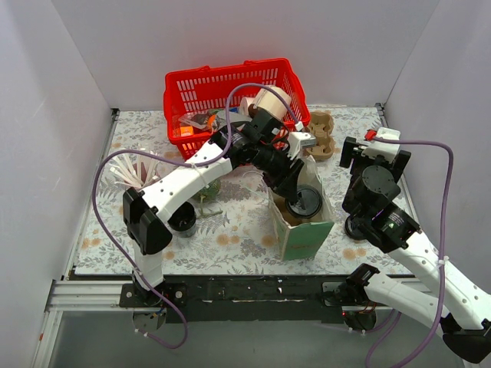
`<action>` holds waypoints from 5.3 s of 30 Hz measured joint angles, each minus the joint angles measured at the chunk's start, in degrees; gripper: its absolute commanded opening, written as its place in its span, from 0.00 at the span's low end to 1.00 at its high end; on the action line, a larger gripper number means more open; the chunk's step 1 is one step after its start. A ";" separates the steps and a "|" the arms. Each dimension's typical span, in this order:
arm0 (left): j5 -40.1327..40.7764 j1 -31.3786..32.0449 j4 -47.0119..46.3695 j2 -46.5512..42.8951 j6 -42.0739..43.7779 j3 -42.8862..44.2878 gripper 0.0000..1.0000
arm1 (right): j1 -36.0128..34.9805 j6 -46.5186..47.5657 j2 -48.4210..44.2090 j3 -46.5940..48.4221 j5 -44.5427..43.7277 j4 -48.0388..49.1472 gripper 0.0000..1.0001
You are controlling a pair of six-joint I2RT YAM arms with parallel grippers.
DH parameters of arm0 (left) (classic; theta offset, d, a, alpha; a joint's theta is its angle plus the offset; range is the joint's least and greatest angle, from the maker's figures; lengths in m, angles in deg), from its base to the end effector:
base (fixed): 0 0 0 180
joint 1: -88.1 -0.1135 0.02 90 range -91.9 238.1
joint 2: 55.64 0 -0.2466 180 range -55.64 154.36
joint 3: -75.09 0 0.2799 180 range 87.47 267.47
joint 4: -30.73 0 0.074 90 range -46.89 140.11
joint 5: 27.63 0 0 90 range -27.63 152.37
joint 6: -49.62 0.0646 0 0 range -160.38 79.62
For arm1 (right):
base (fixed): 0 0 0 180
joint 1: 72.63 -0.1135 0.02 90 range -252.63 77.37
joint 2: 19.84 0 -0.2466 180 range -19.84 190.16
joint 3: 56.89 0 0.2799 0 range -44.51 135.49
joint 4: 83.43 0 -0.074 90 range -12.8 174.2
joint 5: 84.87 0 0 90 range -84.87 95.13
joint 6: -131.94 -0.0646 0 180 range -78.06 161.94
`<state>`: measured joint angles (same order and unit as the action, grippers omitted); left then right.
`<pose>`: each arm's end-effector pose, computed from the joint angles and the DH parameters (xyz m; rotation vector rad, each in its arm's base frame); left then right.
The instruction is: Pack the takeout coffee
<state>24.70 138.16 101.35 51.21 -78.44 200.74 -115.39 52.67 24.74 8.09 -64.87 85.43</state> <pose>0.2482 -0.3579 0.3414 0.6196 2.7419 -1.3562 0.1892 0.0923 0.3996 0.3371 1.4922 -0.4115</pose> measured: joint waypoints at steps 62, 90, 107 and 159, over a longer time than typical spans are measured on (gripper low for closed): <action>3.19 1.53 1.05 9.27 -7.43 -4.26 0.55 | 2.32 4.28 2.03 -2.54 1.16 5.38 0.91; 2.51 1.68 1.42 8.50 -7.32 -4.26 0.80 | 2.32 4.26 1.97 -2.56 1.16 5.40 0.91; 2.54 1.92 1.97 7.69 -7.19 -3.89 0.94 | 2.32 4.22 1.95 -2.56 1.18 5.38 0.91; 4.24 2.19 -0.11 5.66 -6.73 -3.74 0.98 | 2.73 -17.51 0.90 13.64 51.01 -34.99 0.73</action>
<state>28.94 140.35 101.24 56.87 -85.18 197.01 -112.66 35.16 25.63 21.73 -13.85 50.44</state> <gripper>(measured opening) 0.981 0.727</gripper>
